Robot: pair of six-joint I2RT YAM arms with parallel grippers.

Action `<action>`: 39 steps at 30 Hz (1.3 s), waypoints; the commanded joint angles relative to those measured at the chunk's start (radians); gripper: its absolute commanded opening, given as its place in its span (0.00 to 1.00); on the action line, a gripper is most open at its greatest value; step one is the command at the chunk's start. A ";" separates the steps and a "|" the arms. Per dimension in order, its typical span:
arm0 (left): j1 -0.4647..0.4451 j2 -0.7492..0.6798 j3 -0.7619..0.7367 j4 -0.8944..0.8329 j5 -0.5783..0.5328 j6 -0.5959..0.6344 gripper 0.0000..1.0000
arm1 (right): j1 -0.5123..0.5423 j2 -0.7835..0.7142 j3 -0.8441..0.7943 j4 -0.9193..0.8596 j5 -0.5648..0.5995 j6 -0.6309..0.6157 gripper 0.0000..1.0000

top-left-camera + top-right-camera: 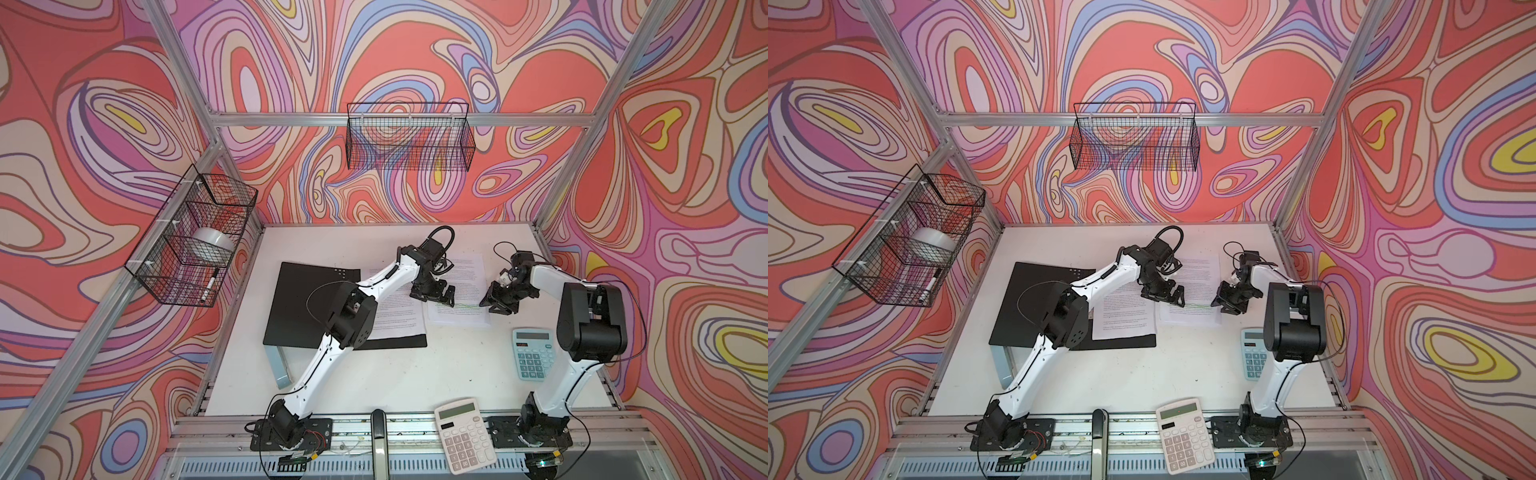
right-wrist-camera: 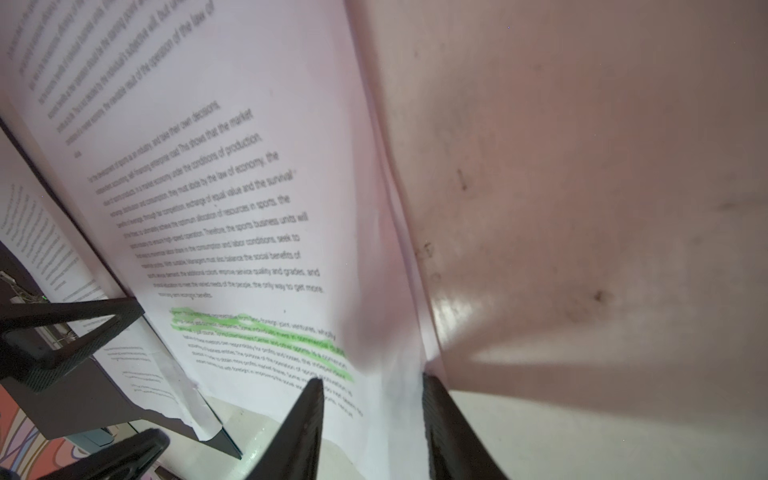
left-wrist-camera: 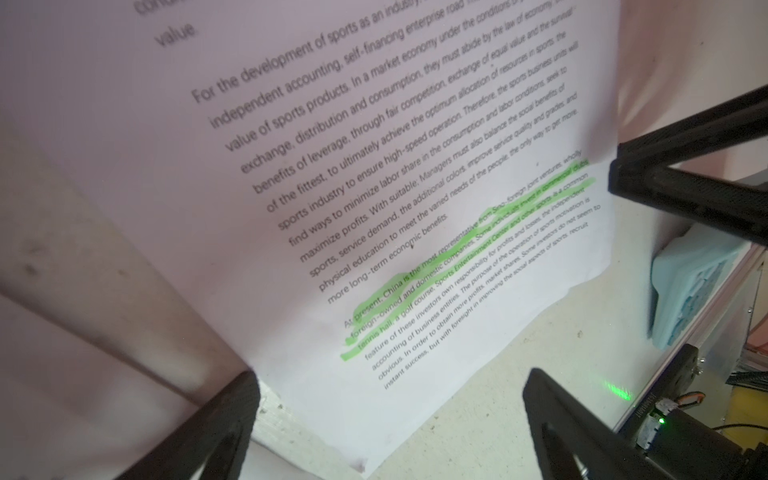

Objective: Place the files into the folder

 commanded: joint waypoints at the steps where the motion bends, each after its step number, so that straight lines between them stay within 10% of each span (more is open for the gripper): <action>1: -0.015 0.039 0.015 -0.013 0.014 -0.008 1.00 | -0.005 0.012 -0.008 0.004 -0.033 -0.007 0.41; 17: -0.029 0.054 0.034 -0.011 0.039 -0.007 1.00 | -0.003 0.008 0.002 0.006 -0.103 -0.011 0.38; 27: -0.028 0.015 0.054 -0.037 -0.016 0.036 1.00 | -0.003 -0.034 0.028 -0.017 -0.051 -0.008 0.03; 39: 0.130 -0.359 0.128 -0.070 -0.207 0.170 1.00 | 0.032 -0.180 0.176 -0.074 -0.169 0.038 0.00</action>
